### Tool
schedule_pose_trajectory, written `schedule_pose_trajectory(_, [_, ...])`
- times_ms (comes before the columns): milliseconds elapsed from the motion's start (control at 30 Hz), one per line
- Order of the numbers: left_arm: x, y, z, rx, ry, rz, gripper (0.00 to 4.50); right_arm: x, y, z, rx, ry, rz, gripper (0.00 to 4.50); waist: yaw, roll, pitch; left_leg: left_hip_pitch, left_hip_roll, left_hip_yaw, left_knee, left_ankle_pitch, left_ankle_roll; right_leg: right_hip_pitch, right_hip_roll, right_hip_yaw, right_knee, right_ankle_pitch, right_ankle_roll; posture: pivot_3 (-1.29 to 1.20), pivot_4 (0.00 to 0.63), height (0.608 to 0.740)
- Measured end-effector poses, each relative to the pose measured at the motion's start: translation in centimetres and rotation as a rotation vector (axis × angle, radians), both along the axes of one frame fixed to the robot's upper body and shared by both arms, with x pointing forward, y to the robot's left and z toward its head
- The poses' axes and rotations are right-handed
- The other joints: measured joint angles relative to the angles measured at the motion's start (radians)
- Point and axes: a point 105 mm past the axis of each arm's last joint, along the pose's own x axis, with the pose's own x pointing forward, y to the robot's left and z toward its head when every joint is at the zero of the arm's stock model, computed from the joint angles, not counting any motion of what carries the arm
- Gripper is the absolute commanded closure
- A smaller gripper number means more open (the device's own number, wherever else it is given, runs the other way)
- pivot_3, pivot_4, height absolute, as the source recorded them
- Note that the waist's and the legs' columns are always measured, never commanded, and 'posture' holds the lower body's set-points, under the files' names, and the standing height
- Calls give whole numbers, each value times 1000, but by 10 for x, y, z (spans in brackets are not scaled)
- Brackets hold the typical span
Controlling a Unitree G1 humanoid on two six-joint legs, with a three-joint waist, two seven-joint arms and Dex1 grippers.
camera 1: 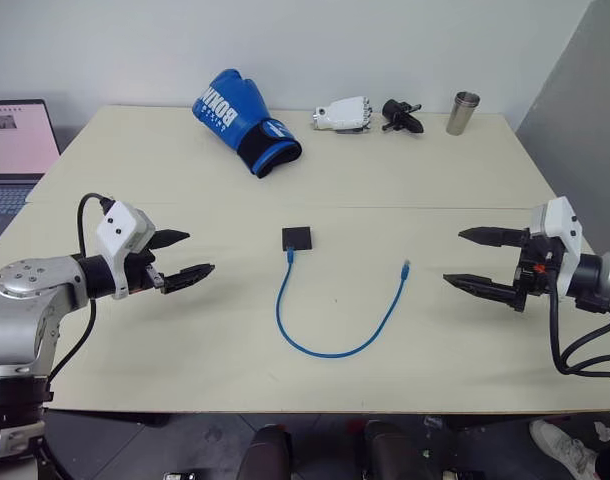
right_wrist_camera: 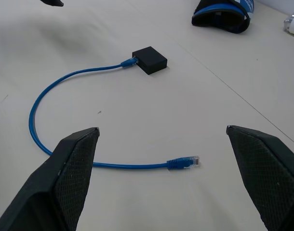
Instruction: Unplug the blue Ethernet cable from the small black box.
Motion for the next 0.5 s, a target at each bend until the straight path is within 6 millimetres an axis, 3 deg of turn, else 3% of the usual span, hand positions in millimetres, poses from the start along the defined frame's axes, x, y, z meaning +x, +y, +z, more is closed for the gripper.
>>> schedule_pose_trajectory(500, [-3, -1, -2, -3, 4, -37, 23, -1, 0, -1, 0, 3, 4, 0, 0, 0, 0, 0, 0, 0, 0, 0, 0, 0, 0, 0, 0, 0, 0, 0, 150, 740])
